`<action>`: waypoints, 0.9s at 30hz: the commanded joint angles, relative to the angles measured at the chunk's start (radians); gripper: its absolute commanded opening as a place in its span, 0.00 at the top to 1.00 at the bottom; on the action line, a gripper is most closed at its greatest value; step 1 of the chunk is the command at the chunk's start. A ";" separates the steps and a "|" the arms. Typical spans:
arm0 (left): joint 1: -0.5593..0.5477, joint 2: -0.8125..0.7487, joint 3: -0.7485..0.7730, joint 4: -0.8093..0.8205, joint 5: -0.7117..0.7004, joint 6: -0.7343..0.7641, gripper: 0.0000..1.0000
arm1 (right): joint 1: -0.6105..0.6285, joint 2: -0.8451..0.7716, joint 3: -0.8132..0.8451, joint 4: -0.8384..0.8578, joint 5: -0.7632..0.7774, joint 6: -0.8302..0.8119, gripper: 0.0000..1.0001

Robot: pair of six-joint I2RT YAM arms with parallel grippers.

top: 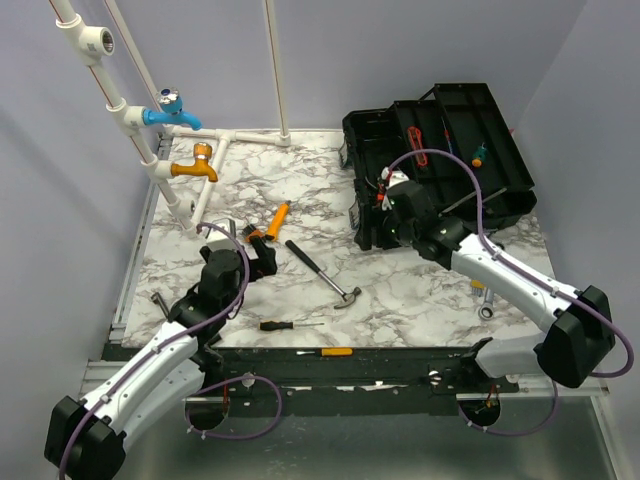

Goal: Pack the tool kit
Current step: Pick up the screwdriver from the center of the board.

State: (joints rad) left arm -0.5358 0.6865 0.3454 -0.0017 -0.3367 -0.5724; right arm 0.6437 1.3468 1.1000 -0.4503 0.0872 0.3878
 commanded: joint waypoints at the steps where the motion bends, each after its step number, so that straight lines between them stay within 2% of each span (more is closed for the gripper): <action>1: 0.007 0.004 0.124 -0.272 -0.115 -0.158 0.02 | 0.033 -0.065 -0.109 0.112 -0.026 0.021 0.22; 4: 0.032 0.033 0.187 -0.430 -0.092 -0.242 0.02 | 0.040 -0.077 -0.163 0.166 -0.065 0.025 0.23; 8: 0.095 0.069 0.242 -0.575 0.017 -0.336 0.02 | 0.052 -0.071 -0.201 0.202 -0.080 0.009 0.22; 12: 0.105 0.084 0.283 -0.736 0.055 -0.478 0.02 | 0.064 -0.063 -0.234 0.242 -0.149 -0.018 0.22; 15: 0.103 0.068 0.261 -0.824 0.125 -0.631 0.02 | 0.066 -0.066 -0.261 0.272 -0.145 -0.023 0.22; 18: 0.102 0.020 0.167 -0.802 0.254 -0.785 0.05 | 0.066 -0.082 -0.287 0.306 -0.136 -0.026 0.23; 21: 0.070 -0.034 0.084 -0.766 0.325 -0.918 0.13 | 0.066 -0.092 -0.298 0.328 -0.142 -0.026 0.23; 27: -0.091 -0.010 0.108 -0.881 0.246 -1.120 0.12 | 0.066 -0.122 -0.316 0.339 -0.146 -0.032 0.22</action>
State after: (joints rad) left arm -0.5449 0.6518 0.4252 -0.8101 -0.0982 -1.4849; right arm 0.7052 1.2675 0.8062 -0.1581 -0.0402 0.3721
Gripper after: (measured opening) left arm 0.872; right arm 0.776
